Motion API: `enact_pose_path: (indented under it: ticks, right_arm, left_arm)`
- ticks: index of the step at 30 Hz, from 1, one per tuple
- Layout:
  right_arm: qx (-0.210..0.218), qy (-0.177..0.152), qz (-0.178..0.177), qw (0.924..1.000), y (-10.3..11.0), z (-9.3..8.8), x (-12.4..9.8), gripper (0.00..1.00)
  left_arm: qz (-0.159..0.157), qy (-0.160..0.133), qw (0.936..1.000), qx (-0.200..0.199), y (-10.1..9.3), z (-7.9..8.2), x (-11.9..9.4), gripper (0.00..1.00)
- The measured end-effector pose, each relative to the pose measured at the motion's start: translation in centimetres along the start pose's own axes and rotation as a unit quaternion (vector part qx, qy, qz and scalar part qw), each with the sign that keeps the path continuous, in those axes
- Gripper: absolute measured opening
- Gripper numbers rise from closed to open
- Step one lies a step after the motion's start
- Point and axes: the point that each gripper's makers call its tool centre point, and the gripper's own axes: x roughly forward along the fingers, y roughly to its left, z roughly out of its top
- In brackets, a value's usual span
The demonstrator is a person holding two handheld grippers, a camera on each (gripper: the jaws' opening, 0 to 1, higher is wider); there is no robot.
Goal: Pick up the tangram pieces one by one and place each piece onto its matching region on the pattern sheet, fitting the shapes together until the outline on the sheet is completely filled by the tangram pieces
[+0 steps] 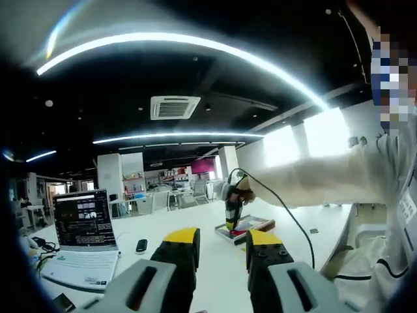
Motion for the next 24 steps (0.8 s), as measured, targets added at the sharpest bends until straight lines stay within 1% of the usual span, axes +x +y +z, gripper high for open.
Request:
enact_pose_path:
  ticks: [2,5,7,10,15,18,20,22,24]
  right_arm:
    - [0.012,-0.001,0.005,0.9999,0.0,0.1,0.0,0.15]
    - [0.024,-0.004,0.009,0.9997,0.2,-0.1,0.0,0.15]
    - [0.012,-0.005,0.009,0.9999,0.4,-0.4,0.0,0.15]
    - [-0.011,-0.009,0.007,0.9999,0.5,-0.4,0.0,0.15]
    - [-0.013,-0.009,0.003,0.9999,0.5,-0.5,0.0,0.16]
    - [-0.015,-0.010,0.012,0.9998,1.0,-0.6,0.0,0.21]
    - [-0.019,-0.011,0.013,0.9997,1.0,-0.3,0.0,0.22]
    - [-0.019,-0.018,0.017,0.9995,1.2,-0.2,-0.3,0.22]
    - [-0.017,-0.033,0.025,0.9990,1.5,0.3,-0.9,0.22]
  left_arm:
    - [0.000,0.001,1.0000,0.000,0.0,0.0,0.1,0.30]
    - [-0.009,-0.005,0.9999,-0.003,-0.2,0.2,0.0,0.30]
    - [-0.012,-0.012,0.9998,-0.007,-0.2,0.4,-0.2,0.30]
    - [-0.008,-0.012,0.9999,-0.007,-0.1,0.4,-0.1,0.30]
    - [-0.007,-0.012,0.9999,-0.008,-0.1,0.3,-0.1,0.30]
    - [-0.007,-0.012,0.9999,-0.006,-0.2,0.4,-0.2,0.30]
    - [-0.006,-0.013,0.9999,-0.007,-0.1,0.4,-0.2,0.30]
    - [-0.005,-0.013,0.9999,-0.007,-0.1,0.3,-0.2,0.30]
    - [-0.005,-0.013,0.9999,-0.007,0.0,0.3,-0.3,0.30]
